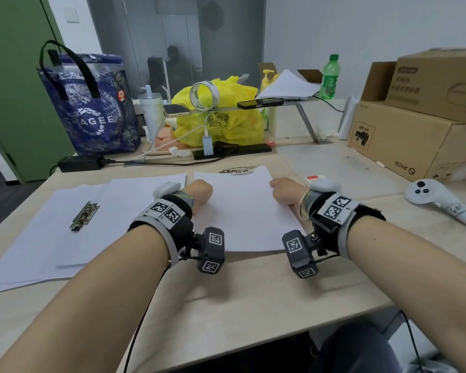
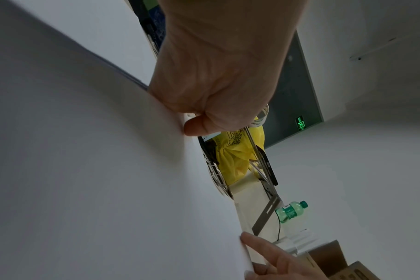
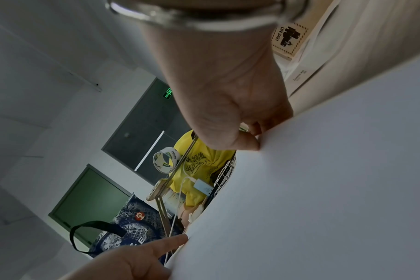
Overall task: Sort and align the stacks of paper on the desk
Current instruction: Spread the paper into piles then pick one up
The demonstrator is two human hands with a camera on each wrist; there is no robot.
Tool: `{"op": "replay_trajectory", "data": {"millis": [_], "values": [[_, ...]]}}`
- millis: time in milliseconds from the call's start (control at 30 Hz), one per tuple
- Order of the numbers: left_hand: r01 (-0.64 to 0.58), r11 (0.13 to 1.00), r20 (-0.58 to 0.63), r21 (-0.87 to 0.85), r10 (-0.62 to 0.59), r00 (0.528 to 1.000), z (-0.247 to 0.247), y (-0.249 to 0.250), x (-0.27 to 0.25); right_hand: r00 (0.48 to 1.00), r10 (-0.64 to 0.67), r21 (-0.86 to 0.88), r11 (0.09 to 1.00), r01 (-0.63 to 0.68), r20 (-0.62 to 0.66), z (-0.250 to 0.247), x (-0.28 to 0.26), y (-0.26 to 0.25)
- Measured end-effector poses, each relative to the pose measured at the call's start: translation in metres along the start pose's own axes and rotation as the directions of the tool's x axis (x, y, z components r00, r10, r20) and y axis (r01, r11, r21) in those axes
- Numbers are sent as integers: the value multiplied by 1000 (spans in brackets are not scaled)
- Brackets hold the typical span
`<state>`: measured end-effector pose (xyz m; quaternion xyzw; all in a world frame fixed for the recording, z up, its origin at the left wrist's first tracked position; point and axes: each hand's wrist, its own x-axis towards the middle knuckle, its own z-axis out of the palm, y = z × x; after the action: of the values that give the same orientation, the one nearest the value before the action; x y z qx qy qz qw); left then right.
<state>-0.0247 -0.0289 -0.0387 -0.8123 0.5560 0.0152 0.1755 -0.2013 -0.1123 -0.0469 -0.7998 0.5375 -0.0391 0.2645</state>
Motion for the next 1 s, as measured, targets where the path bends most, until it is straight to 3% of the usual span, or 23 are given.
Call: {"op": "replay_trajectory", "data": {"millis": [67, 167, 233, 333, 533, 733, 867, 1000], "values": [[-18, 994, 29, -107, 21, 999, 0, -1, 1, 1000, 3, -45, 999, -3, 6, 1, 4, -1], [63, 947, 131, -314, -23, 991, -4, 0, -4, 999, 35, -121, 992, -33, 13, -4, 5, -6], [36, 943, 79, -331, -10, 997, -4, 1, 1, 999, 29, -153, 988, -24, 30, -8, 8, -8], [114, 886, 60, -449, -98, 993, -4, -1, 11, 998, 9, -109, 994, -3, 58, -12, 12, -7], [138, 848, 113, -511, -93, 989, 4, -7, 25, 998, -16, -54, 998, 19, 53, -13, 20, -8], [120, 842, 81, -525, -90, 993, 4, -12, 26, 999, -31, -24, 999, 32, 44, -14, 25, -8], [176, 725, 145, -665, -106, 984, -1, -18, 30, 999, -21, -11, 1000, 22, 43, -15, 30, -7], [214, 695, 185, -686, -117, 976, -3, -22, 37, 995, 0, 30, 1000, -3, 101, -20, 36, -5]]}}
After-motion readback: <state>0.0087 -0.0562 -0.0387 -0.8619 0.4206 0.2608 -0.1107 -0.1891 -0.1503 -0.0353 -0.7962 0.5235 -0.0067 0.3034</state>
